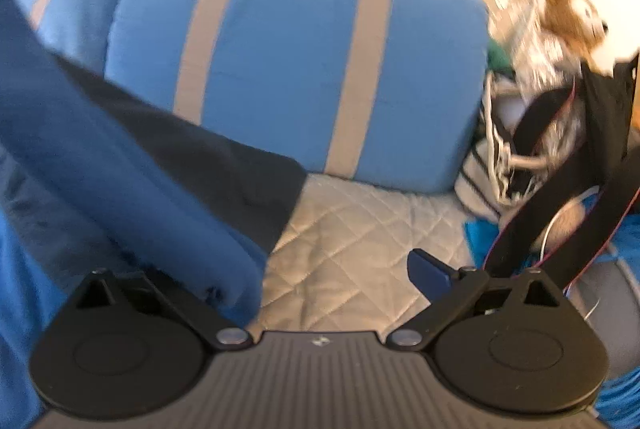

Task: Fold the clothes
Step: 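Hold the navy cuff raised with the left gripper while the right gripper withdraws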

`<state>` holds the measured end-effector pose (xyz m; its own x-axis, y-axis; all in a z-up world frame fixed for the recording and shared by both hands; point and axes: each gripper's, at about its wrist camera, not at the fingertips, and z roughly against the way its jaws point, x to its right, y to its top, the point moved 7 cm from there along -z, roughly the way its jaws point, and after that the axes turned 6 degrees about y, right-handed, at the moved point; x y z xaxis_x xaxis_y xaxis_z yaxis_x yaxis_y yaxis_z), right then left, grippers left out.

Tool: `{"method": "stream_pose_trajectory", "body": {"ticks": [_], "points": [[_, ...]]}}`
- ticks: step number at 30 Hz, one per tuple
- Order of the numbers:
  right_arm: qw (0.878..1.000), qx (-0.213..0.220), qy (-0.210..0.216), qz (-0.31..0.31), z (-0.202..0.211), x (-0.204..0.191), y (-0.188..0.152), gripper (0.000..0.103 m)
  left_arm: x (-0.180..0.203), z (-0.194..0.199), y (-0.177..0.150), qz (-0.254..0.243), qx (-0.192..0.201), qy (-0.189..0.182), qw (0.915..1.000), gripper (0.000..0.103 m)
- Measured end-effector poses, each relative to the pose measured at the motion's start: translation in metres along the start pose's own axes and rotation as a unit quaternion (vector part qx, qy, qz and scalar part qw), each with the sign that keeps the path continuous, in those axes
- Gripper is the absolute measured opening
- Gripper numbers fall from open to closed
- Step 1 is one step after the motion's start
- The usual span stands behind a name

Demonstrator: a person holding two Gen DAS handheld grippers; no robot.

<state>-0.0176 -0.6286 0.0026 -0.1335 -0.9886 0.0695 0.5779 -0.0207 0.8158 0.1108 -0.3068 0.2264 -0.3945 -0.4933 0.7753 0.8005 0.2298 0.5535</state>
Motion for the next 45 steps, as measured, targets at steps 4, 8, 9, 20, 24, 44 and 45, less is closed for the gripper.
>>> {"method": "stream_pose_trajectory", "body": {"ticks": [4, 8, 9, 20, 24, 44, 45], "points": [[0.997, -0.02, 0.027, -0.073, -0.008, 0.02, 0.004, 0.103, 0.001, 0.003, 0.007, -0.003, 0.008, 0.002, 1.0, 0.017], [0.994, -0.023, 0.035, -0.102, -0.01, 0.031, 0.021, 0.103, -0.002, 0.008, 0.014, -0.004, 0.019, 0.002, 0.9998, 0.017], [0.993, -0.025, 0.039, -0.107, -0.01, 0.032, 0.025, 0.103, -0.002, 0.008, 0.017, 0.001, 0.023, 0.0, 0.9997, 0.017], [0.997, -0.014, 0.064, 0.041, -0.01, -0.018, 0.009, 0.103, 0.015, -0.002, 0.049, 0.043, 0.048, 0.004, 0.9979, 0.017], [0.992, -0.005, 0.086, 0.088, -0.002, -0.031, -0.003, 0.103, 0.028, 0.0, 0.055, 0.033, 0.054, 0.003, 0.998, 0.017], [0.982, 0.03, 0.044, 0.181, -0.011, -0.04, -0.017, 0.103, 0.025, 0.014, 0.057, 0.038, 0.052, 0.023, 0.9976, 0.017], [0.982, 0.032, 0.049, 0.182, -0.008, -0.034, -0.018, 0.103, 0.022, 0.014, 0.057, 0.04, 0.051, 0.025, 0.9976, 0.017]]}}
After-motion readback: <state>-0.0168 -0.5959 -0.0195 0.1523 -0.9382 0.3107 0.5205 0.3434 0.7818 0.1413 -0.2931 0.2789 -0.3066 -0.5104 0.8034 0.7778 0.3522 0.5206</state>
